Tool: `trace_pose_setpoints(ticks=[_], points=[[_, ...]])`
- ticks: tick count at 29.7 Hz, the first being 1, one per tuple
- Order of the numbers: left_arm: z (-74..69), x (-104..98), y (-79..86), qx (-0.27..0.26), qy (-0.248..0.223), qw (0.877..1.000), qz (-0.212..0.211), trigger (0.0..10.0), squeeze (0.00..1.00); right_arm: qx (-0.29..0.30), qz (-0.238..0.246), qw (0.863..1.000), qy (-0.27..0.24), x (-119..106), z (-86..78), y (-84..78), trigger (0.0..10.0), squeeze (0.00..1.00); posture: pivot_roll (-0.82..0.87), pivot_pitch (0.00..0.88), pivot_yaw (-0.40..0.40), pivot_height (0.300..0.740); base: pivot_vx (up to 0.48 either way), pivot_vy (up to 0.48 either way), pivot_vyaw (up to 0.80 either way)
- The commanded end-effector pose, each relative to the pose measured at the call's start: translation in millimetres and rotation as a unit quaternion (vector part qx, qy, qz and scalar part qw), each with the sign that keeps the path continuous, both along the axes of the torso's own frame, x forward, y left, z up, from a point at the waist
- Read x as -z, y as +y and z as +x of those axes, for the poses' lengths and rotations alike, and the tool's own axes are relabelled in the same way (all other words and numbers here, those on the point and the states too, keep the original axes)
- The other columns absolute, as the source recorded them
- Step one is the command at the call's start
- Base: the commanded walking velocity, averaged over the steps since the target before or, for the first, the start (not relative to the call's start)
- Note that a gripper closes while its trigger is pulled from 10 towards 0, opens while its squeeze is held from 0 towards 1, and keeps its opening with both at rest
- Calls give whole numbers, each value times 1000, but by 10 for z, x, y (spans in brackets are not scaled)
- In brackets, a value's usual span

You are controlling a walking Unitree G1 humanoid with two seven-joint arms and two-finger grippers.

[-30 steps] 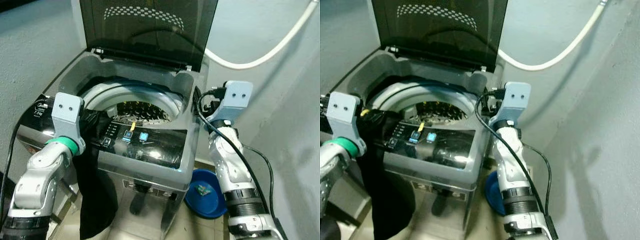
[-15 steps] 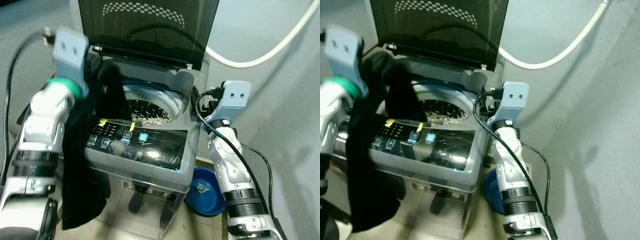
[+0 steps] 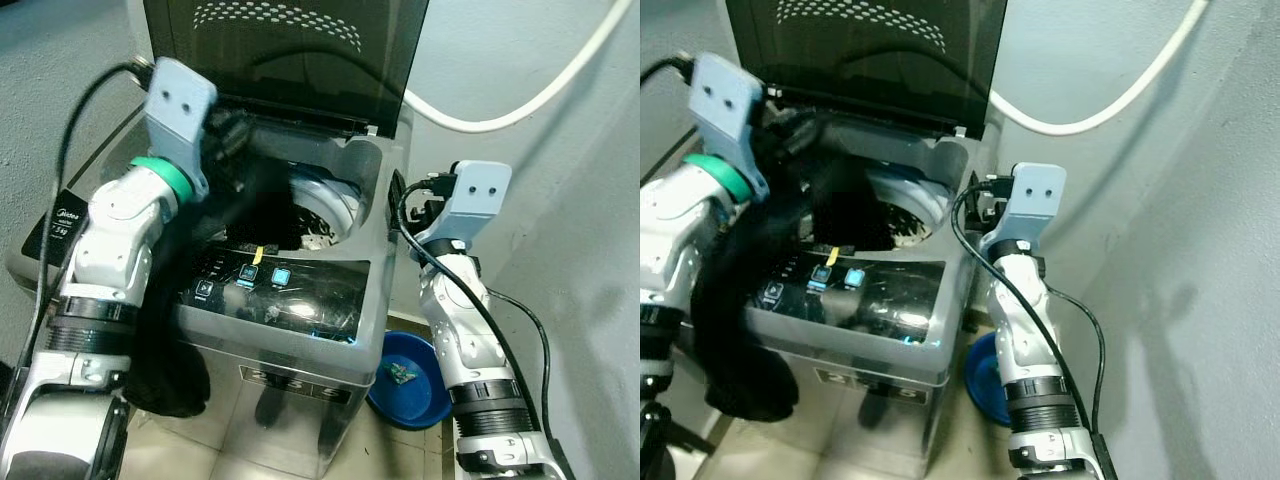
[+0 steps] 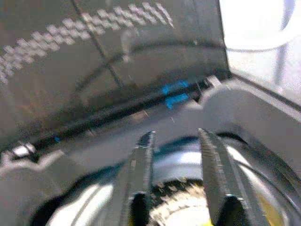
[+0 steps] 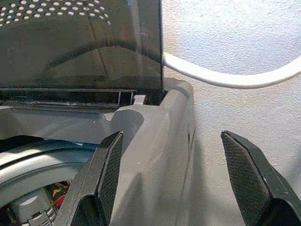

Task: Clothes washing

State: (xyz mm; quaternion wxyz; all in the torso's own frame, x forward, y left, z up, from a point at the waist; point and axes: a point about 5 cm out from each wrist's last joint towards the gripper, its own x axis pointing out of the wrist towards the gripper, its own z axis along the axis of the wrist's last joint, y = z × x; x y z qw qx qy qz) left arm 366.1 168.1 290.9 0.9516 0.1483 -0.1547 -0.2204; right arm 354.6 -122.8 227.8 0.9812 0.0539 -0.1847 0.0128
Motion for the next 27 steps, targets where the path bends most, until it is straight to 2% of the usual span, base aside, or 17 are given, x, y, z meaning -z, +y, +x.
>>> trace_pose_setpoints(ticks=[1,3,4,9,11,13,14,17,18,19,20,21,23,27], points=[[6,44,3,3,10,1000,2,10000,1000,8,2,1000,7,35,-16,-35,10000,0,154,52,22,740,0,0,0],[0,54,5,15,12,1000,-8,10000,1000,7,2,1000,8,36,-14,-35,10000,0,156,53,20,740,0,0,0],[-55,52,-29,41,7,999,-17,10000,1000,5,2,1000,8,36,-11,-25,10000,0,161,55,17,740,0,0,0],[-105,49,-58,58,3,998,-21,10000,1000,4,2,1000,9,36,-10,-16,10000,0,161,55,17,740,0,0,0],[-220,50,-105,73,-8,997,-15,10000,1000,2,3,1000,9,37,-10,-8,10000,0,161,55,17,740,0,0,0],[-220,50,-105,73,-8,997,-15,10000,1000,2,3,1000,9,37,-10,-8,10000,0,161,55,17,740,0,0,0],[-304,74,-116,70,-6,998,-8,10000,0,3,3,1000,10,43,-15,-8,10000,0,168,57,26,740,0,0,0],[-364,93,-124,67,-4,998,-3,10000,0,4,4,1000,10,47,-19,-9,10000,0,168,57,26,740,0,0,0],[-492,149,-104,60,2,998,1,10000,0,4,4,1000,11,57,-25,-9,10000,0,176,59,29,740,0,0,0],[-492,149,-104,60,2,998,1,10000,0,4,4,1000,11,57,-25,-9,10000,0,176,59,29,740,0,0,0],[-606,205,-73,42,5,999,6,10000,0,1,3,1000,12,64,-28,-1,10000,0,179,60,28,740,0,0,0],[-606,205,-73,42,5,999,6,10000,0,1,3,1000,12,64,-28,-1,10000,0,179,60,28,740,0,0,0],[-756,282,4,-7,2,1000,7,10000,0,-20,-2,1000,11,67,-32,57,10000,0,198,65,17,740,0,0,0],[-784,296,29,-22,1,1000,7,10000,0,-29,-4,999,11,66,-33,82,10000,0,198,65,17,740,0,0,0]])
